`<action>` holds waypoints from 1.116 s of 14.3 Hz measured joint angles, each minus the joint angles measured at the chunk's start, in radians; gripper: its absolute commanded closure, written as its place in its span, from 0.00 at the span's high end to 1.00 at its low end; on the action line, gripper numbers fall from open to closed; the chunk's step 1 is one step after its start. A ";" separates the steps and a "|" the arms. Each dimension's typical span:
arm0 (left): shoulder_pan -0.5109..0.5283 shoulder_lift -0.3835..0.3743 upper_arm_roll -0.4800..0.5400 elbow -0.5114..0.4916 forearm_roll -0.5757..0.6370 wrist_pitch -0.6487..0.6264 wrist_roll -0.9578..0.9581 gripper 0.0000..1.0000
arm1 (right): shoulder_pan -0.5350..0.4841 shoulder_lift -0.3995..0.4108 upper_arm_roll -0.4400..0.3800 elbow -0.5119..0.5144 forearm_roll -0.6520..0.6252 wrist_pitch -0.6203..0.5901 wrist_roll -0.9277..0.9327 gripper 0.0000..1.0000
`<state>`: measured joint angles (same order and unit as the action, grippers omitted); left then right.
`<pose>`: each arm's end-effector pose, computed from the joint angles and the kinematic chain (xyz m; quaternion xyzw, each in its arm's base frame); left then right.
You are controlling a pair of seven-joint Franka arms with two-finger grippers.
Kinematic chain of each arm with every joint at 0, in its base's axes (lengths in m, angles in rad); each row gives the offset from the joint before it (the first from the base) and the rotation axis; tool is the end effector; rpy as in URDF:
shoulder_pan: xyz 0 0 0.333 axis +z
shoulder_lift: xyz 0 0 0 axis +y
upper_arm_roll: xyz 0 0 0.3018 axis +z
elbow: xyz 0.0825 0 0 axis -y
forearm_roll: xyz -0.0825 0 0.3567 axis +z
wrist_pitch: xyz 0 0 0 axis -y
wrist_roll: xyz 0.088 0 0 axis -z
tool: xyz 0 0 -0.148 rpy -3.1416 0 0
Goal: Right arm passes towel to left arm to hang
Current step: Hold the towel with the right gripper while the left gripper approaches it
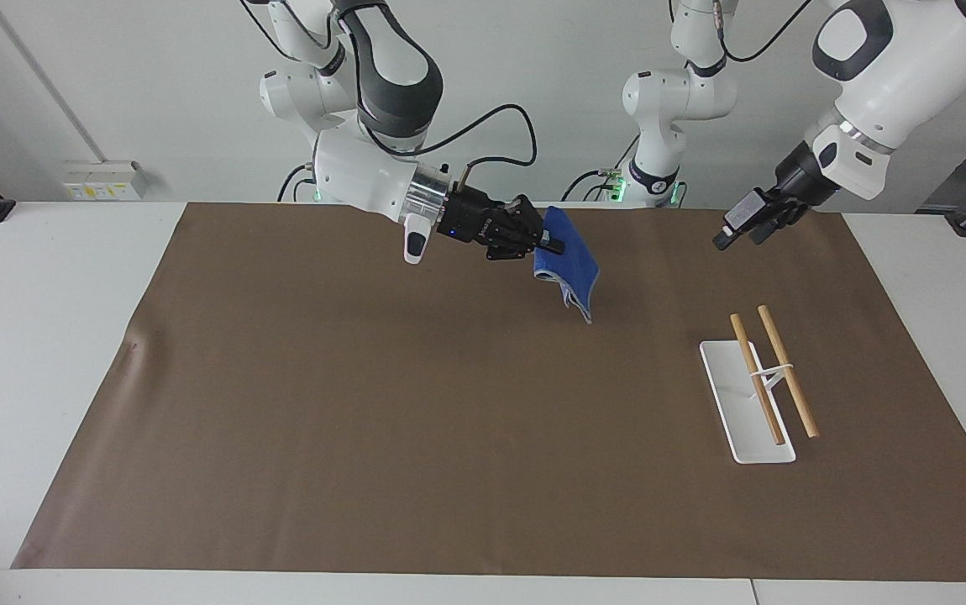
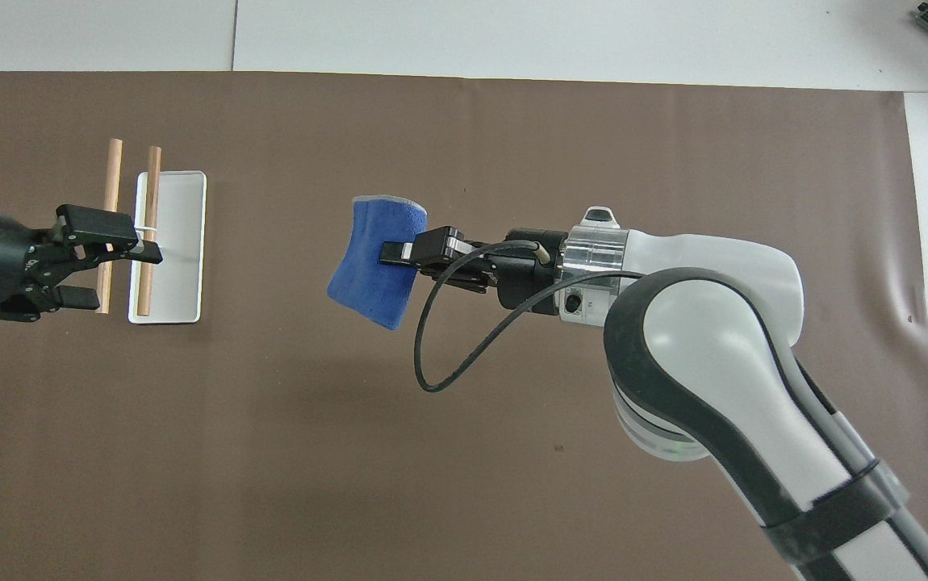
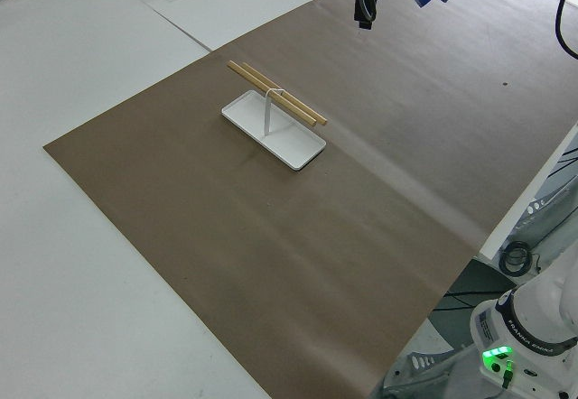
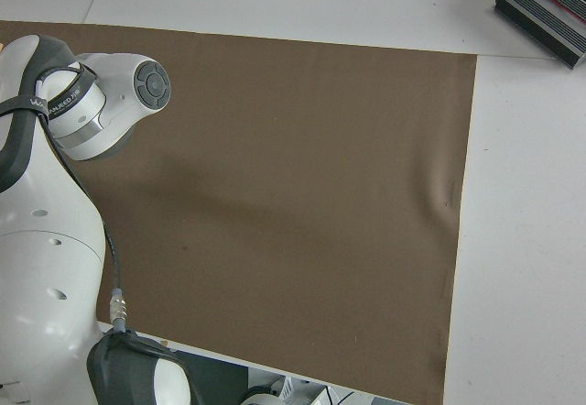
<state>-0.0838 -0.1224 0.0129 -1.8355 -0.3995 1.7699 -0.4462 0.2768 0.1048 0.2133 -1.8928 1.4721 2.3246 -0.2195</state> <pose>0.5027 -0.0852 0.5410 0.9561 0.2158 -0.0233 0.1969 0.5273 0.3306 0.4817 -0.8097 0.0997 -0.0402 0.5769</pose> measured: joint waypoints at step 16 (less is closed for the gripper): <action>-0.249 -0.041 -0.008 -0.329 -0.381 0.606 -0.684 1.00 | 0.002 -0.001 0.001 -0.016 0.131 0.002 -0.006 0.00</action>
<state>-0.3329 -0.1629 0.0047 -2.1649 -0.7801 2.3756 -1.1300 0.2784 0.1041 0.2140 -1.9085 1.6027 2.3261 -0.2253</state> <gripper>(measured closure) 0.000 0.960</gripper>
